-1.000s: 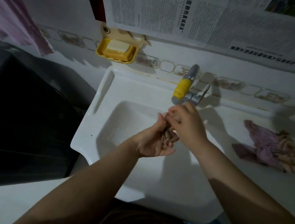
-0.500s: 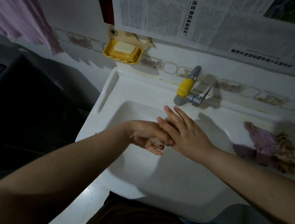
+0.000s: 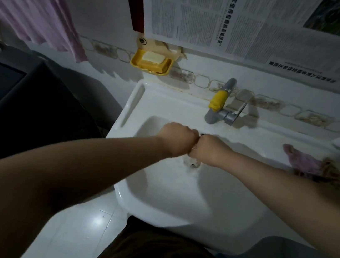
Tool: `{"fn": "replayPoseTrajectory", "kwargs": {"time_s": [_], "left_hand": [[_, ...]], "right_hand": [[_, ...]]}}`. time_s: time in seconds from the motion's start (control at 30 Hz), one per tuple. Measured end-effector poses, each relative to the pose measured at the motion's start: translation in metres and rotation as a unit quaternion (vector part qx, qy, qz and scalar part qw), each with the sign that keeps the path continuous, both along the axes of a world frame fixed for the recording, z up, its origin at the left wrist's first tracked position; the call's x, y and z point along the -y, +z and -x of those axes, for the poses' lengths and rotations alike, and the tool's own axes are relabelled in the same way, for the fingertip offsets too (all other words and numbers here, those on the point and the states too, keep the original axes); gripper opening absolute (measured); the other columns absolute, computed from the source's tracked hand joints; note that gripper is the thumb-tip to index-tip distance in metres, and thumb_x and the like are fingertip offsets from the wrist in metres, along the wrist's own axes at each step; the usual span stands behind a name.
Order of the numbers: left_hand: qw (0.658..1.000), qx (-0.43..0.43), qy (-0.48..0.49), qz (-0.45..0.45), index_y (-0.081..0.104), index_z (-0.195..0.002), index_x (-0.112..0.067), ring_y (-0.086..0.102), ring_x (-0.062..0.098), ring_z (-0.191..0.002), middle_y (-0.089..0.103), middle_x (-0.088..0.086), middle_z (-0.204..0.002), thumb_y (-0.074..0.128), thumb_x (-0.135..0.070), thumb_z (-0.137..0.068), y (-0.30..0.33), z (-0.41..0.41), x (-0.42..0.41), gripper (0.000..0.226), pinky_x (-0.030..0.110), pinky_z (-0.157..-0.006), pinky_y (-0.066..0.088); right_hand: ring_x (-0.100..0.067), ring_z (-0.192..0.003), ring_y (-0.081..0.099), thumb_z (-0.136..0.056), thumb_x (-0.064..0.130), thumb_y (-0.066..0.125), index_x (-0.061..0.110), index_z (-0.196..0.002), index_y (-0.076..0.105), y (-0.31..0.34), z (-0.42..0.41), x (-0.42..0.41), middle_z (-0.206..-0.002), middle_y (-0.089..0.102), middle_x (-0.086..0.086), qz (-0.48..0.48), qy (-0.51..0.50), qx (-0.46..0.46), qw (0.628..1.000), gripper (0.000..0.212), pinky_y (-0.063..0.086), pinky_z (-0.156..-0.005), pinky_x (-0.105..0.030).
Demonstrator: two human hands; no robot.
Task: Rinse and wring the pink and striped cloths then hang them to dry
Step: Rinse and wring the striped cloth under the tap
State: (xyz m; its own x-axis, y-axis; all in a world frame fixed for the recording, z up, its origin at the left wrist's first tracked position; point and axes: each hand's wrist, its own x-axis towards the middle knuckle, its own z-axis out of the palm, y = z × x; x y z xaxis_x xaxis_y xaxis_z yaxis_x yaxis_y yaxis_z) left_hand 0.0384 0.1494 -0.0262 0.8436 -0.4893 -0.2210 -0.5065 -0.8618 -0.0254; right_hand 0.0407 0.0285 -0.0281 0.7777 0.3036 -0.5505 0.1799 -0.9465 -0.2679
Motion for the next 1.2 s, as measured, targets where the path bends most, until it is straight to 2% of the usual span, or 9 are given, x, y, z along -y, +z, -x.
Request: {"fn": "replayPoseTrajectory", "kwargs": {"time_s": [0.1, 0.33, 0.4, 0.53, 0.6, 0.73, 0.93, 1.07, 1.2], "left_hand": [[0.993, 0.03, -0.108, -0.042, 0.055, -0.113, -0.009, 0.064, 0.035, -0.091, 0.067, 0.012, -0.102, 0.041, -0.022, -0.097, 0.014, -0.011, -0.008, 0.024, 0.032, -0.065, 0.037], [0.941, 0.117, -0.308, 0.079, 0.06, -0.075, -0.005, 0.055, 0.03, -0.041, 0.058, 0.008, -0.053, 0.07, -0.02, -0.08, 0.024, -0.023, -0.026, 0.019, 0.023, -0.044, 0.032], [0.954, 0.11, -0.272, 0.07, 0.059, -0.083, -0.006, 0.06, 0.031, -0.051, 0.062, 0.008, -0.063, 0.062, -0.025, -0.088, 0.019, -0.019, -0.022, 0.02, 0.025, -0.046, 0.033], [0.997, -0.05, 0.033, -0.049, 0.063, -0.101, -0.014, 0.064, 0.029, -0.093, 0.067, 0.007, -0.101, 0.047, -0.029, -0.094, 0.016, 0.001, -0.002, 0.023, 0.03, -0.066, 0.038], [0.972, -0.195, 0.128, -0.014, 0.066, -0.098, -0.01, 0.064, 0.028, -0.09, 0.066, 0.011, -0.099, 0.053, -0.028, -0.09, 0.01, 0.002, 0.001, 0.023, 0.028, -0.067, 0.04], [0.744, -0.548, 0.319, 0.212, 0.045, -0.058, -0.021, 0.029, 0.009, -0.042, 0.038, -0.003, -0.051, 0.059, -0.024, -0.088, 0.009, 0.001, -0.012, 0.033, 0.019, -0.044, 0.018], [0.536, -0.732, 0.246, 0.342, 0.05, -0.056, -0.025, 0.027, 0.001, -0.038, 0.035, -0.012, -0.046, 0.053, -0.032, -0.089, 0.005, 0.034, -0.004, 0.033, 0.012, -0.037, 0.018], [0.552, -0.726, 0.265, 0.314, 0.045, -0.06, -0.027, 0.024, 0.002, -0.043, 0.031, -0.012, -0.049, 0.055, -0.034, -0.092, 0.007, 0.045, 0.002, 0.034, 0.015, -0.043, 0.015], [0.658, -0.576, 0.39, 0.289, 0.044, -0.073, -0.022, 0.025, 0.009, -0.049, 0.036, -0.004, -0.057, 0.061, -0.02, -0.088, 0.005, 0.057, 0.018, 0.023, 0.021, -0.048, 0.019]], "right_hand": [[-0.011, -0.037, 0.038, -0.083, 0.01, 0.049, 0.015, -0.06, 0.03, 0.004, 0.001, -0.002, -0.055, 0.033, -0.003, -0.114, -0.13, -0.12, 0.978, 0.03, 0.025, -0.039, -0.022], [-0.007, -0.038, 0.012, -0.086, 0.014, 0.048, 0.024, -0.057, 0.024, 0.022, 0.02, 0.005, -0.045, 0.019, 0.007, -0.341, -0.311, -0.391, 0.796, 0.04, 0.004, -0.042, -0.017], [-0.005, -0.039, 0.012, -0.088, 0.014, 0.049, 0.025, -0.06, 0.027, 0.018, 0.019, 0.009, -0.047, 0.02, 0.008, -0.354, -0.308, -0.422, 0.776, 0.037, 0.004, -0.039, -0.016], [-0.008, -0.045, 0.029, -0.083, 0.009, 0.062, 0.017, -0.091, 0.045, 0.012, 0.017, 0.01, -0.061, 0.047, 0.001, -0.301, -0.279, -0.279, 0.868, 0.021, 0.023, -0.041, -0.019], [-0.015, -0.067, 0.056, -0.08, 0.013, 0.069, 0.02, -0.123, 0.036, 0.007, 0.019, 0.015, -0.091, 0.058, -0.002, -0.282, -0.255, -0.14, 0.914, 0.055, 0.046, -0.054, -0.027], [-0.031, -0.126, 0.048, -0.083, 0.022, 0.067, 0.027, -0.15, 0.005, -0.007, 0.047, 0.035, -0.157, 0.015, -0.008, -0.163, 0.002, 0.14, 0.977, 0.091, 0.05, -0.089, -0.038], [-0.031, -0.101, 0.062, -0.089, 0.018, 0.053, 0.013, -0.132, 0.04, -0.023, 0.038, 0.046, -0.138, 0.036, -0.014, -0.178, 0.25, 0.45, 0.838, 0.045, 0.057, -0.063, -0.034], [-0.03, -0.077, 0.061, -0.092, 0.012, 0.051, 0.01, -0.1, 0.051, -0.01, 0.021, 0.044, -0.117, 0.061, -0.016, -0.125, 0.397, 0.482, 0.771, 0.008, 0.049, -0.045, -0.033], [-0.024, -0.043, 0.048, -0.055, 0.008, 0.081, 0.009, -0.08, 0.054, 0.0, 0.019, 0.038, -0.062, 0.054, -0.009, -0.041, 0.452, 0.4, 0.796, 0.037, 0.03, -0.033, -0.021]]}}
